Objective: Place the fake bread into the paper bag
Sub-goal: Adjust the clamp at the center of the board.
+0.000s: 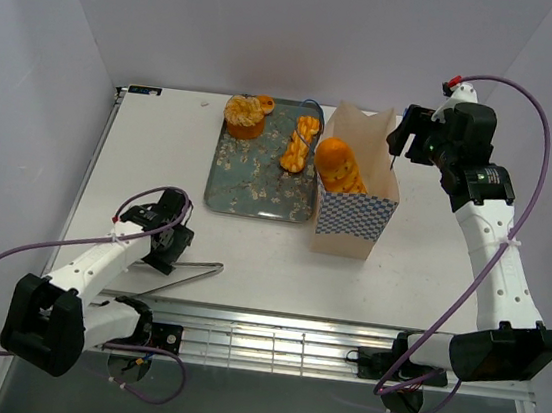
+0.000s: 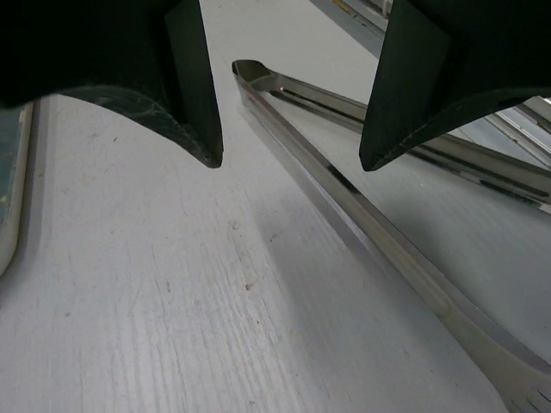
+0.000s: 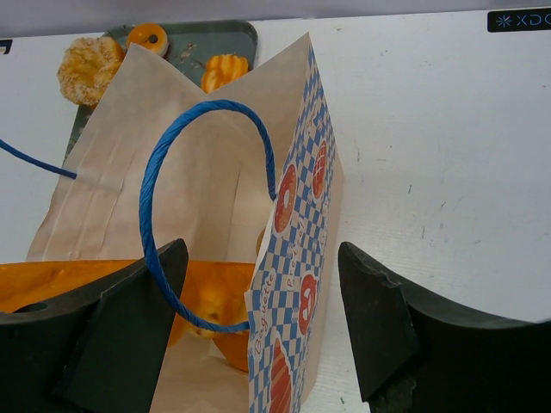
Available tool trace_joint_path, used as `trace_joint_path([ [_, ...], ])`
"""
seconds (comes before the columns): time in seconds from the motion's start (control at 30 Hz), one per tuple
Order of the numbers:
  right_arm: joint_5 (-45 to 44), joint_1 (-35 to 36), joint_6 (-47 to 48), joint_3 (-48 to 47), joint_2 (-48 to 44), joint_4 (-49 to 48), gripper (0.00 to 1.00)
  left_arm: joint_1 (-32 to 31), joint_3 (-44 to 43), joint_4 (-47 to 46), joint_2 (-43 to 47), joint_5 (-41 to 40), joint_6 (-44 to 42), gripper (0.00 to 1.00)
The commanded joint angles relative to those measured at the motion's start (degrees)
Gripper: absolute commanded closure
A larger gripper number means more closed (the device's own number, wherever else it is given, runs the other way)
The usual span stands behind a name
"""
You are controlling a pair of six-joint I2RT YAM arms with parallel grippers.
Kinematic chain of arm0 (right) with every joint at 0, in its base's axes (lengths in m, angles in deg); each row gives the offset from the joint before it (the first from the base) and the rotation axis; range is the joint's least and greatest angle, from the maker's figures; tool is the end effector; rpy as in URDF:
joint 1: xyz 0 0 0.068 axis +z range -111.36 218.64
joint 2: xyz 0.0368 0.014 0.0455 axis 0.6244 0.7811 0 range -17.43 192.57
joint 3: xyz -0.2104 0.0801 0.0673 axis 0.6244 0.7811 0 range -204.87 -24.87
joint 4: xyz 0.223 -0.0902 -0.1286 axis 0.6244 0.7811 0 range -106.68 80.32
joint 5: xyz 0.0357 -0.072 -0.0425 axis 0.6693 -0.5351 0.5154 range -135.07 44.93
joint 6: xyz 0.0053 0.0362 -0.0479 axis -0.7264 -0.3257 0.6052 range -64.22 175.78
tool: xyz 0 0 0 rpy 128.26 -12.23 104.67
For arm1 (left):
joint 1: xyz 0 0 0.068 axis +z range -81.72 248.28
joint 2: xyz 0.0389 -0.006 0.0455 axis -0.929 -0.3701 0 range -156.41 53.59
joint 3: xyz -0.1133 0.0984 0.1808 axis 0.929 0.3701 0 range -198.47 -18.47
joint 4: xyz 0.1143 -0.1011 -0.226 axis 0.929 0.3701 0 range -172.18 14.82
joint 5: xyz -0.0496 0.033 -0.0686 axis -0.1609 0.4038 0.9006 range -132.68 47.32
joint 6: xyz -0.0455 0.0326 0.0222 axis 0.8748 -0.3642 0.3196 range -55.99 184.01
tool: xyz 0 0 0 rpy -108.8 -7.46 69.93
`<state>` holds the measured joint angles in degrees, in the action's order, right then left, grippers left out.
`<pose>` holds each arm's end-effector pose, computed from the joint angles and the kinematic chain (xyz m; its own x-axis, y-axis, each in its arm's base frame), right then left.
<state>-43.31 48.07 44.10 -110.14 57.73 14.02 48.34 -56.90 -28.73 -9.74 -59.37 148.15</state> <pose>0.3115 0.0531 0.3932 -0.3786 0.1422 -0.9146 -0.1180 0.9726 0.2001 0.1934 -0.0565 0.1462 -0.3646 -0.8813 -0.3005 -0.8881 0.4261 -0.1723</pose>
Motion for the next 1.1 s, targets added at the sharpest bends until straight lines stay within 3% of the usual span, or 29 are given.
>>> trace_joint_path([
  [0.0,0.6,-0.1,-0.6,0.4,-1.7,-3.1,0.24,2.9,1.9,-5.3,-0.7,4.0,1.2,0.25],
  [0.27,0.3,-0.1,-0.4,0.9,-2.1,-3.5,0.24,7.5,1.9,-10.4,-6.1,5.9,-4.7,0.58],
  [0.5,0.4,-0.1,-0.5,1.2,-1.7,-3.9,0.24,8.2,-6.6,-11.4,-15.0,2.6,-15.9,0.84],
  [0.6,0.0,-0.1,-0.4,1.1,-1.5,-3.9,0.24,8.4,-11.6,-10.5,-22.0,-0.3,-23.0,1.00],
  [0.9,0.3,-0.1,-0.5,1.5,-1.0,-4.4,0.24,8.7,-16.9,-16.6,-29.6,-16.4,-41.6,1.00],
  [1.07,1.8,-0.1,-1.5,1.3,-0.6,-5.0,0.24,9.5,-20.6,-22.0,-32.2,-16.7,-49.5,1.00],
])
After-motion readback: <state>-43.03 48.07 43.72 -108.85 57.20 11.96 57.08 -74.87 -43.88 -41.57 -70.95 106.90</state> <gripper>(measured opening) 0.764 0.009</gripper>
